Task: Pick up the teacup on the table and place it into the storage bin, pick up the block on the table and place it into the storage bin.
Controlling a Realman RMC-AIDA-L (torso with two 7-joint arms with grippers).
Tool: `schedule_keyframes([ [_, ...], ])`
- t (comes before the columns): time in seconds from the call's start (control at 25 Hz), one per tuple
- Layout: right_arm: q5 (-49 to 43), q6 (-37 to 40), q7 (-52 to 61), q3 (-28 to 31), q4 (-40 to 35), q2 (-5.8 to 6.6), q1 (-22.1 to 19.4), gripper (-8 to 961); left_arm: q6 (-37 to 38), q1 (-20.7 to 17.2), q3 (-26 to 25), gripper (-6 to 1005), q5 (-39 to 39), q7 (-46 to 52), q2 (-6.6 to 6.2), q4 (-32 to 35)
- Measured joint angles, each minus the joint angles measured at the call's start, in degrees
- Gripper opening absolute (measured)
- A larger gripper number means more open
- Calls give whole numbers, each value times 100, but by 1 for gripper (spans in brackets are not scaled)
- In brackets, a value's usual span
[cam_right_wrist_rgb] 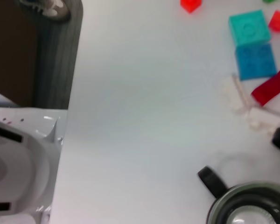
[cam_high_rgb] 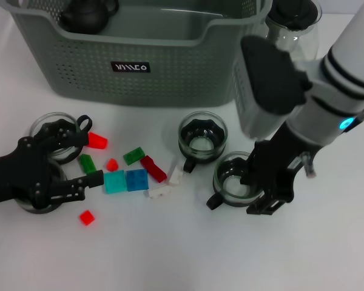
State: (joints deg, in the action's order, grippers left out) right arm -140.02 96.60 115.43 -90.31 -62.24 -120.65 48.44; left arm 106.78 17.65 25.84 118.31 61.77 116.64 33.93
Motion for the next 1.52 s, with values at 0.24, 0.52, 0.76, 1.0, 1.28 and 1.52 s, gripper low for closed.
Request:
schedule_keyframes([
  [0.24, 25, -478, 40, -452, 24, -13, -251, 567, -4, -18, 0, 842, -17, 6, 0, 0],
  [0.52, 49, -845, 77, -959, 77, -22, -434, 527, -29, 10, 0, 842, -16, 11, 0, -9],
  [0.76, 175, -728, 81, -933, -146, 7, -492, 284, -45, 1, 0, 842, -27, 10, 0, -10],
  [1.0, 197, -259, 110, -595, -539, 32, -541, 164, -53, -15, 0, 842, -28, 4, 5, -9],
  [1.28, 215, 8, -38, -214, -611, 41, -551, 66, -63, -26, 0, 842, -24, -10, 9, -9],
  [1.52, 1253, 961, -533, 1211, -712, 43, -433, 48, -78, -31, 0, 842, -29, -13, 9, -9],
])
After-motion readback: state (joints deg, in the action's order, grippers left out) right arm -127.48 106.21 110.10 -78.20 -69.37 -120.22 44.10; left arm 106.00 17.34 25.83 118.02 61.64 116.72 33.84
